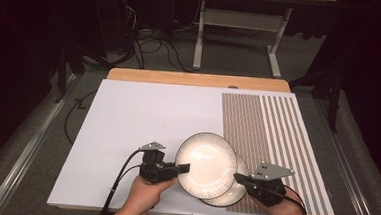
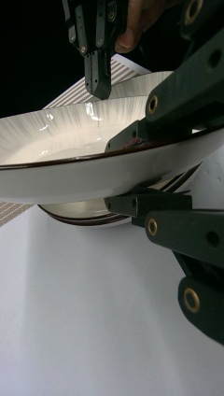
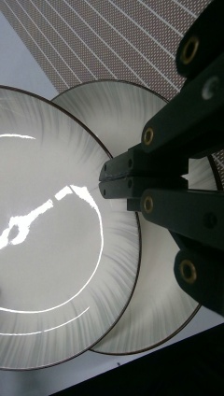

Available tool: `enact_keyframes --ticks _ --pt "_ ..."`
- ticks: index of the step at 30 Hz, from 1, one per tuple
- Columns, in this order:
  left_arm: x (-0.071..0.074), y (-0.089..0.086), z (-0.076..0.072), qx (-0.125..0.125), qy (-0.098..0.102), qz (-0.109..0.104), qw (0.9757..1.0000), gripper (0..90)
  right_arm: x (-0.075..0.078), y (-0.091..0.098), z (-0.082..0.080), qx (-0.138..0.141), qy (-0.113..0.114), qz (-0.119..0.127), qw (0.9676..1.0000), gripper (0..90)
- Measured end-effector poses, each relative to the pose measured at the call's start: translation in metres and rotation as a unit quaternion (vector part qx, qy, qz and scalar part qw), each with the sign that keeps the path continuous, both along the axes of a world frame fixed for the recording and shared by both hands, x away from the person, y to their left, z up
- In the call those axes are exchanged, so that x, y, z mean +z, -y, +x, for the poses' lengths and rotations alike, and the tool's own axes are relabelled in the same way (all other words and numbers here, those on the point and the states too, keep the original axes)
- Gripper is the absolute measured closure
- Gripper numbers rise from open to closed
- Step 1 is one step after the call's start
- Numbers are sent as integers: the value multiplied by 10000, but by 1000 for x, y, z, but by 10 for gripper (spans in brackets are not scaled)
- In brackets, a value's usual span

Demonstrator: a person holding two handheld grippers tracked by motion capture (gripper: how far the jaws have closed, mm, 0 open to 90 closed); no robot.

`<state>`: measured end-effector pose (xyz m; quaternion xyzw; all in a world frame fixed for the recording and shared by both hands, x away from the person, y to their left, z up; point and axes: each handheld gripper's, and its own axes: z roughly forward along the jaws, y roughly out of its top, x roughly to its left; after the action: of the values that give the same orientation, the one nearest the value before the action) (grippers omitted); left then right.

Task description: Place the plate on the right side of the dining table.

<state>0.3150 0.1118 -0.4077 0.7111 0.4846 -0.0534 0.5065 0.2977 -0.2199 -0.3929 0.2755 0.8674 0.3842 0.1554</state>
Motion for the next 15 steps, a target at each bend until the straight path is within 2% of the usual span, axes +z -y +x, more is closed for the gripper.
enact_keyframes --ticks 6,11,15 --pt "1 0 -1 42 131 -118 9998 759 6 4 -3 -12 140 133 9998 847" --pt "3 -1 -2 38 271 -195 9994 778 10 11 -1 -191 228 269 9992 791" --pt "5 0 -3 -3 359 -228 9991 789 13 18 0 -358 217 413 9983 705"
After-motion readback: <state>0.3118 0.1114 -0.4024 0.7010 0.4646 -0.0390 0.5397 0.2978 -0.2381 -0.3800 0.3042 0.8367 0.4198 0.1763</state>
